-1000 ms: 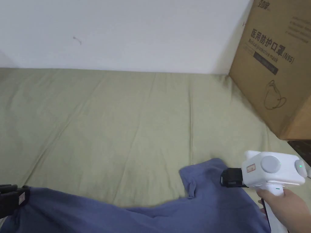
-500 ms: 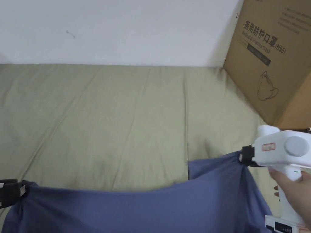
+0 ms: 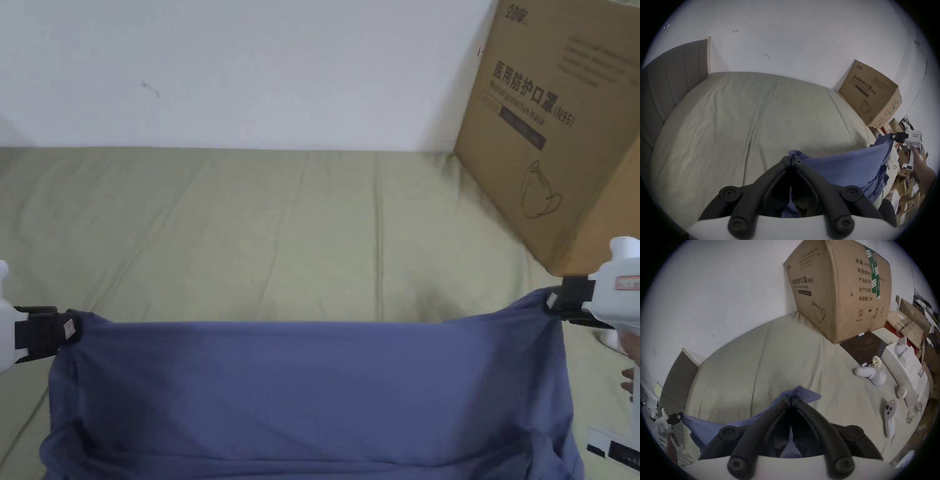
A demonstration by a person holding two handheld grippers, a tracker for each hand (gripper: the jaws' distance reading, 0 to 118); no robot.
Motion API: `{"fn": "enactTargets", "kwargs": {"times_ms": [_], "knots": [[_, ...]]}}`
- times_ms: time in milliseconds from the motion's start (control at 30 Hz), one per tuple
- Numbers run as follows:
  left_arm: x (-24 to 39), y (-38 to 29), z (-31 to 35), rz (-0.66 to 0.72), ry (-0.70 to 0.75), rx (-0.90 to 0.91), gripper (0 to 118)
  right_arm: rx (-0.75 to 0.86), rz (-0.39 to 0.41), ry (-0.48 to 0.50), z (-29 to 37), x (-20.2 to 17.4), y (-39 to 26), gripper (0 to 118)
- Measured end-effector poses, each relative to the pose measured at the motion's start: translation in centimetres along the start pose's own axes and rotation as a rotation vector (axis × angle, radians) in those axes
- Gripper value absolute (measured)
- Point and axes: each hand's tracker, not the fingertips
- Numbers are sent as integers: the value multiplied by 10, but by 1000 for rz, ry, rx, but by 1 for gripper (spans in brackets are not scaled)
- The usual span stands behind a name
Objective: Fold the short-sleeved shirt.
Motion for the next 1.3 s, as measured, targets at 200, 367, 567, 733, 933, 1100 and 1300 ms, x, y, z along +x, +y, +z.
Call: {"fn": "enactTargets", "kwargs": {"times_ms": [200, 367, 567, 733, 933, 1100, 1300], "knots": [[-15, -37, 23, -123, -68, -100, 0, -36, -10, 29, 59, 27, -72, 0], [-28, -102, 48, -121, -106, -173, 0, -185, -18, 14, 85, 60, -167, 0], [-34, -164, 59, -113, -92, -270, 0, -279, -42, -20, 82, 74, -228, 0], [-33, -172, 62, -111, -10, -247, 15, -272, 24, -43, 79, 70, -230, 5], [-14, -160, 99, -56, -3, -120, 115, -136, 93, -68, 102, 64, -210, 112], [42, -126, 149, -88, -27, 129, 115, 53, 136, 68, 145, 15, -177, 112], [133, -104, 179, -171, 68, 495, 109, 493, 263, 242, 186, -70, -161, 111]]}}
